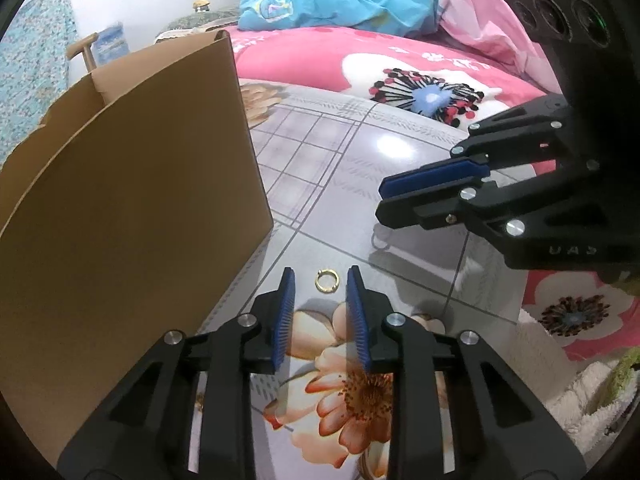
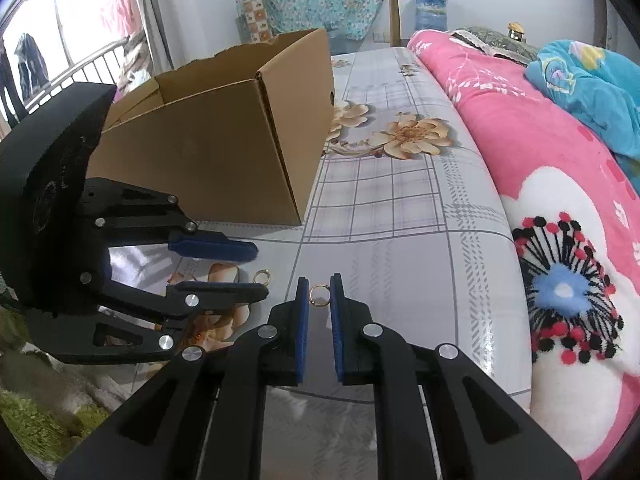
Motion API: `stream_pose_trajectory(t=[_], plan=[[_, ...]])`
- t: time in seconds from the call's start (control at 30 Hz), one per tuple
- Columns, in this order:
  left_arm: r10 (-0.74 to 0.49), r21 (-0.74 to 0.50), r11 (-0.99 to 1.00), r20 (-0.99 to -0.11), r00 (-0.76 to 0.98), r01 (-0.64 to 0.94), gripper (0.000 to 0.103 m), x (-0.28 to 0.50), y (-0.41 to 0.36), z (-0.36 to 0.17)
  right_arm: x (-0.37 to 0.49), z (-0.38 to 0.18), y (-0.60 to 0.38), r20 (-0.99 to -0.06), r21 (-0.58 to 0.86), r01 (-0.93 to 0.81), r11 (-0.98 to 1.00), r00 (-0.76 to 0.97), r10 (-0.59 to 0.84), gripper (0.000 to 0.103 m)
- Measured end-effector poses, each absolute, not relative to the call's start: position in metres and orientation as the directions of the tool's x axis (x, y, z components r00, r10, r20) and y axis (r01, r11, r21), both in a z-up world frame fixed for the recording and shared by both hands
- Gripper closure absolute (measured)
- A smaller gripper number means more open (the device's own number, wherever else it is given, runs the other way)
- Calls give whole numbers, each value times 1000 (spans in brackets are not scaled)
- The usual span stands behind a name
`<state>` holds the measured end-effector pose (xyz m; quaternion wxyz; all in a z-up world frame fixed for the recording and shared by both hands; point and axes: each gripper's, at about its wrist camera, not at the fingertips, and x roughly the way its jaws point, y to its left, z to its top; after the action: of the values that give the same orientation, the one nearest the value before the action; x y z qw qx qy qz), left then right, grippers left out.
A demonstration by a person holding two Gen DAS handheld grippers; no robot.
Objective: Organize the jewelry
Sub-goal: 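Grasp another small gold ring with the left gripper, then carry both gold rings over the box and open both grippers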
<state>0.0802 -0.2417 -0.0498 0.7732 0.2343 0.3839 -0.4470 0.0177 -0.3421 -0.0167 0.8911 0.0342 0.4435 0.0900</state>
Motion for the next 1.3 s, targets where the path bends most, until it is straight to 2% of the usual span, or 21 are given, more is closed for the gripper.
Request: stream_pose_trajectory(t=[0.07, 0.13, 0.77, 0.93, 1.13, 1.3], plan=[[-512, 25, 480, -803, 304, 877, 89, 80, -246, -50, 17, -17, -343, -780, 147, -128, 981, 595, 195, 92], [-511, 35, 474, -802, 308, 880, 92, 80, -250, -50, 17, -18, -345, -776, 158, -126, 979, 597, 202, 92], [-521, 30, 496, -789, 325, 868, 93, 67, -239, -42, 9, -7, -341, -753, 167, -128, 978, 624, 210, 92], [-575, 11, 513, -738, 353, 858, 93, 59, -221, -13, 2, 13, -339, -720, 191, -136, 972, 653, 233, 92], [-659, -67, 556, -643, 390, 829, 93, 64, -179, 44, 3, 60, -329, -644, 224, -195, 955, 706, 296, 92], [-633, -63, 621, -629, 452, 781, 93, 96, -146, 76, 28, 94, -313, -587, 223, -296, 929, 720, 370, 92]])
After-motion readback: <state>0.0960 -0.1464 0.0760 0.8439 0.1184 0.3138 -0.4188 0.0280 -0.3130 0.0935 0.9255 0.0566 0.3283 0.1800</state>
